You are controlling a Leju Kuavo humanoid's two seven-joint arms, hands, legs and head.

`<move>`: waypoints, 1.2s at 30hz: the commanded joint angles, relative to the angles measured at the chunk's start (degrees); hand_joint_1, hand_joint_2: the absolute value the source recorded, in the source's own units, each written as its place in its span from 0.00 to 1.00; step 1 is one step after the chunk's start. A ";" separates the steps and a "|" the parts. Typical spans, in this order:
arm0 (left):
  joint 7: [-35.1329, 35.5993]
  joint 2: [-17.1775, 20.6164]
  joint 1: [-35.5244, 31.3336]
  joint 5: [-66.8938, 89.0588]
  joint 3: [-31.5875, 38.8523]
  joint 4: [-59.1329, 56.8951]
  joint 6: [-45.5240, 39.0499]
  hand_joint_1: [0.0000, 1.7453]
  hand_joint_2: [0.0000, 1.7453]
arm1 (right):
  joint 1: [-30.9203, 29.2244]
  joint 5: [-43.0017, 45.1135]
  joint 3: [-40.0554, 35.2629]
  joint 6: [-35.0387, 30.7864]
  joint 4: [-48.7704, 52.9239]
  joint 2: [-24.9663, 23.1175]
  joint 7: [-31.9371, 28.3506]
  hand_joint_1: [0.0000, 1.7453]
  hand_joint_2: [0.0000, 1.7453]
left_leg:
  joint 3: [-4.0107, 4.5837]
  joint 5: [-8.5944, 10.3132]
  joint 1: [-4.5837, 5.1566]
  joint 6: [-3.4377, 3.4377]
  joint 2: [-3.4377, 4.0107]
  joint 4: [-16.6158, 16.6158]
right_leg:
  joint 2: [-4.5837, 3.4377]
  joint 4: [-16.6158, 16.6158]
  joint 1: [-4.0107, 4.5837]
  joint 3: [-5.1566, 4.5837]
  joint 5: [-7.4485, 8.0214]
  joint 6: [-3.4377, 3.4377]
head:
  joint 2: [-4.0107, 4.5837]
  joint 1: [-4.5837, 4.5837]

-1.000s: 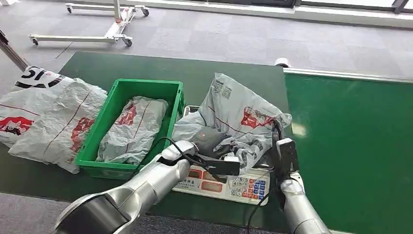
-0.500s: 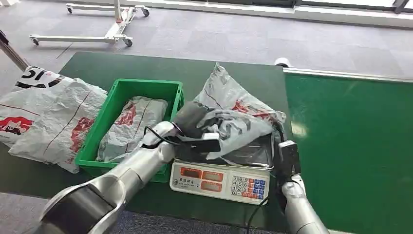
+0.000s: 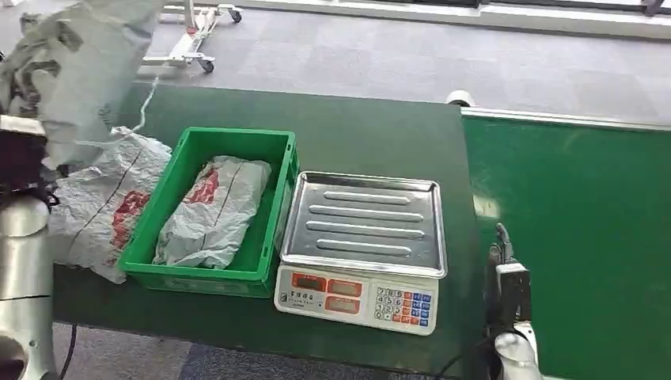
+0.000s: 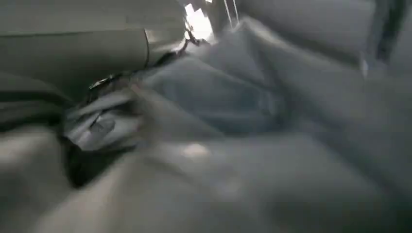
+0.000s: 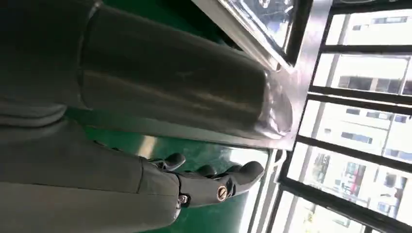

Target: Moved the parcel from conveyor to table for the left to box.

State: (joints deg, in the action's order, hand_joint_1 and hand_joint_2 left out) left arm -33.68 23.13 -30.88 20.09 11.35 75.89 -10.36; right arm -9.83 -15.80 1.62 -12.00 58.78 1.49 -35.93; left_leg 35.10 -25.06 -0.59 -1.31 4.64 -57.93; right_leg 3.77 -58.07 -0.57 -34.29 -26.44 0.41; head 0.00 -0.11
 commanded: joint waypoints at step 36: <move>1.08 -4.29 5.31 6.29 5.63 -1.28 -1.35 1.00 1.00 | 0.17 0.14 3.09 0.58 3.35 -2.86 0.18 0.00 0.00 | -0.06 0.05 -0.02 0.07 -0.60 -0.02 | 0.17 0.06 -0.03 0.27 0.08 0.01 | 0.00 0.00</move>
State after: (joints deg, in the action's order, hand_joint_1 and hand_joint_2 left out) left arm -32.94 21.11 -24.20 26.40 15.96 76.48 -11.63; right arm -8.89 -15.76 3.02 -11.67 62.82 -0.17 -35.85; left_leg 35.10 -25.02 -0.58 -1.28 4.28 -58.00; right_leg 4.07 -58.07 -0.59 -34.11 -26.35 0.43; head 0.00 -0.11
